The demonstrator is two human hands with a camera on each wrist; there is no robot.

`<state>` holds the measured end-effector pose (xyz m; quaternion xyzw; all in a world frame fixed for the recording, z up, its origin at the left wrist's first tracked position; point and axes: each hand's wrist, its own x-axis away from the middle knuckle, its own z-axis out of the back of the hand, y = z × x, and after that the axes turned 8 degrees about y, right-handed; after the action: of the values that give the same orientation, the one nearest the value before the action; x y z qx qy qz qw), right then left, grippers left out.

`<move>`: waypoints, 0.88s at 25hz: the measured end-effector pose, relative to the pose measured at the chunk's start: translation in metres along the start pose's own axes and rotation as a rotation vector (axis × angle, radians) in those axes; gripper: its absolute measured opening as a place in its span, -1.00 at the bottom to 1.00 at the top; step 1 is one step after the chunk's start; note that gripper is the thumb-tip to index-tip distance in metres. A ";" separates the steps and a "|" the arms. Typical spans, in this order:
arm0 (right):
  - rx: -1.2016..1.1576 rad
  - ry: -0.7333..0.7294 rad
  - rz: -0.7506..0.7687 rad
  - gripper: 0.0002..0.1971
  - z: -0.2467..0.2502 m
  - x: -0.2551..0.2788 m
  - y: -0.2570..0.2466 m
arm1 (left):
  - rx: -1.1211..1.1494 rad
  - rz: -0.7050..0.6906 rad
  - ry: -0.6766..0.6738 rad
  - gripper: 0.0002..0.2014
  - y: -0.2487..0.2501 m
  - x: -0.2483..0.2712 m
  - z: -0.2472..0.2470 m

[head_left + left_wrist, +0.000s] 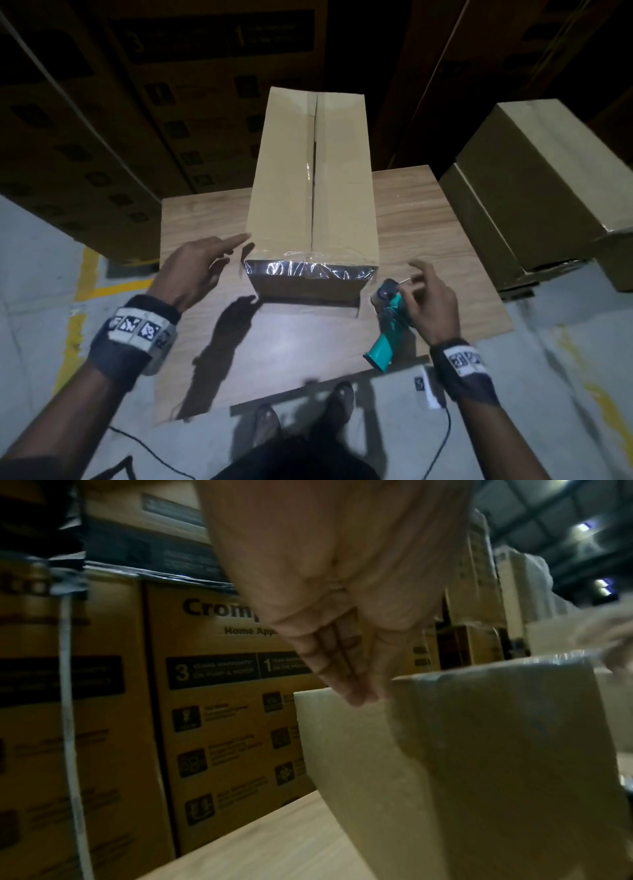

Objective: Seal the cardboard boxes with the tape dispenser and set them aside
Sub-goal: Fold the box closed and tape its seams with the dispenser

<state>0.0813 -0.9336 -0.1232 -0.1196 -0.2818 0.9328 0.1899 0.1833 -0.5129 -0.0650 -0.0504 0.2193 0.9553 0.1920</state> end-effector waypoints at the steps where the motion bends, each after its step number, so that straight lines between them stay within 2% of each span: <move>1: -0.022 -0.075 0.156 -0.29 0.007 -0.016 -0.020 | -0.024 -0.057 -0.104 -0.25 -0.009 -0.006 0.000; 3: 0.105 -0.312 0.383 -0.11 0.015 -0.046 -0.052 | 0.026 -0.157 -0.221 -0.27 -0.014 -0.019 -0.006; 5: 0.279 -0.460 0.510 -0.05 0.012 -0.067 -0.066 | 0.111 -0.178 -0.229 -0.32 -0.013 -0.031 -0.012; 8: 0.335 -0.559 0.502 -0.10 0.004 -0.080 -0.066 | 0.124 -0.225 -0.203 -0.39 -0.019 -0.041 -0.019; 12: 0.220 -0.542 0.489 -0.18 -0.007 -0.080 -0.057 | 0.180 -0.290 -0.065 -0.47 -0.028 -0.034 -0.036; 15: 0.097 -0.505 0.500 -0.24 -0.012 -0.082 -0.052 | 0.231 -0.256 0.039 -0.54 -0.025 -0.030 -0.046; 17: 0.101 -0.485 0.537 -0.25 -0.014 -0.084 -0.049 | 0.306 -0.210 0.098 -0.61 -0.021 -0.030 -0.049; 20: 0.261 -0.431 0.611 -0.25 -0.015 -0.086 -0.047 | 0.315 -0.181 0.115 -0.58 -0.014 -0.032 -0.048; 22: 0.498 -0.361 0.685 -0.17 -0.009 -0.088 -0.049 | 0.165 -0.205 0.108 -0.54 -0.010 -0.029 -0.045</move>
<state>0.1773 -0.9288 -0.0925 0.0080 -0.0220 0.9871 -0.1586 0.2149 -0.5340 -0.1040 -0.1076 0.3010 0.9053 0.2799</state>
